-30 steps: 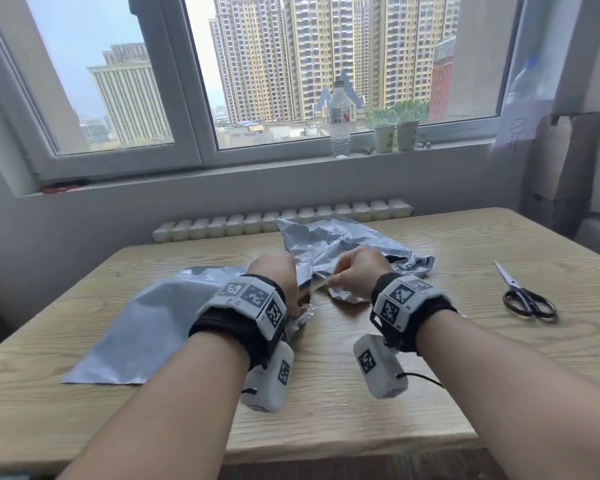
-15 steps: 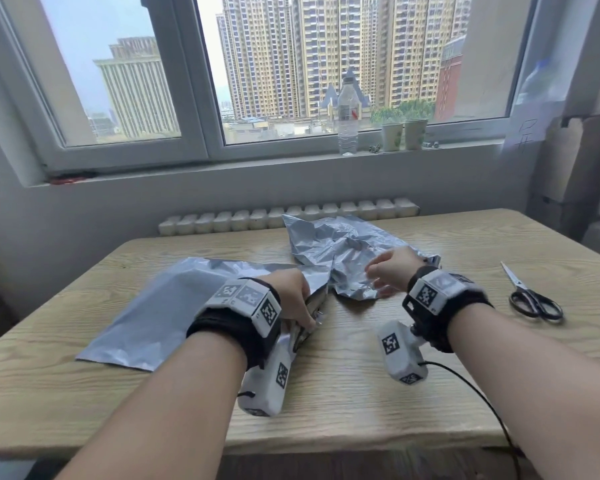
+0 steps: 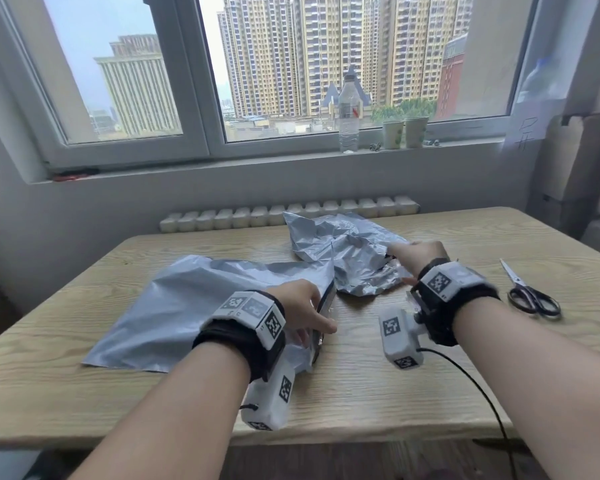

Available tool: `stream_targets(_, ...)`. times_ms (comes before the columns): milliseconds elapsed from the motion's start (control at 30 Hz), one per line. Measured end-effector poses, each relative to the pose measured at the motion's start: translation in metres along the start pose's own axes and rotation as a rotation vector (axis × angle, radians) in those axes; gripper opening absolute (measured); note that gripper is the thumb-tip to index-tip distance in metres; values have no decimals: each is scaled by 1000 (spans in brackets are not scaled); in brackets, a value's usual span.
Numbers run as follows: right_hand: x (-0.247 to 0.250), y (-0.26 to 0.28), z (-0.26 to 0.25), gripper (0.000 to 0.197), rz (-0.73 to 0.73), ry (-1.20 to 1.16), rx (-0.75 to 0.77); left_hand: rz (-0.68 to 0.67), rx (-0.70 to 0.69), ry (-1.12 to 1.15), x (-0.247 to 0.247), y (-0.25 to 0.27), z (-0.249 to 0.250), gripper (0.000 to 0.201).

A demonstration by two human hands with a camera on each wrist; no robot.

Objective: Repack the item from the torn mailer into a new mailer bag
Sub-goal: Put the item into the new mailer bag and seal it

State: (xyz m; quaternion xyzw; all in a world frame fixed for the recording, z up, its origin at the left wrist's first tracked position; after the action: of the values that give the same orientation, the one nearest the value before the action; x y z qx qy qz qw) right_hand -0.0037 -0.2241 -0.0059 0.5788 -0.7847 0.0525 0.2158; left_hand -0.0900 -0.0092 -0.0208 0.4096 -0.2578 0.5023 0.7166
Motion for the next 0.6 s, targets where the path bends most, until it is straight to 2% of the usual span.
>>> stream_targets(67, 5, 6, -11, 20, 100, 287, 157, 21, -8, -51, 3, -1, 4, 47)
stream_targets(133, -1, 17, -24, 17, 120, 447, 298, 30, -21, -80, 5, -2, 9, 47)
stream_targets(200, -17, 34, -37, 27, 39, 523, 424, 22, -18, -77, 5, -4, 10, 46)
stream_targets(267, -39, 46, -44, 33, -118, 520, 521, 15, -6, -63, 4, -4, 8, 46)
stream_targets(300, -49, 49, -43, 34, -208, 475, 522, 13, -2, -51, 4, -4, 7, 46)
stream_targets(333, -58, 50, -40, 34, -300, 409, 475, 13, -1, -42, 4, -4, 7, 46)
stream_targets(400, -74, 49, -26, 30, -469, 282, 282, 9, -2, -23, 4, -4, 5, 46)
stream_targets(467, -81, 50, -18, 26, -581, 215, 158, -4, -1, 18, 3, -4, 5, 44)
stream_targets(600, -84, 50, -12, 29, -634, 147, 17, -8, 5, 29, 2, -5, 4, 44)
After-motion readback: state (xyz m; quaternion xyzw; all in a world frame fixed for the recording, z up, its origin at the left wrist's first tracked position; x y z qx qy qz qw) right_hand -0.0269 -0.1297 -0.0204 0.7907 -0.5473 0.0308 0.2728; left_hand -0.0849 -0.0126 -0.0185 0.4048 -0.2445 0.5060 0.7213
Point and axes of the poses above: each hand's wrist, its own y-axis away from the middle knuckle, its own x-axis out of the back of the hand, z = x × y, the point moved 7 cm from there along -y, towards the middle knuckle, and after that the axes turned 4 degrees about -x, right-handed, at the moved point
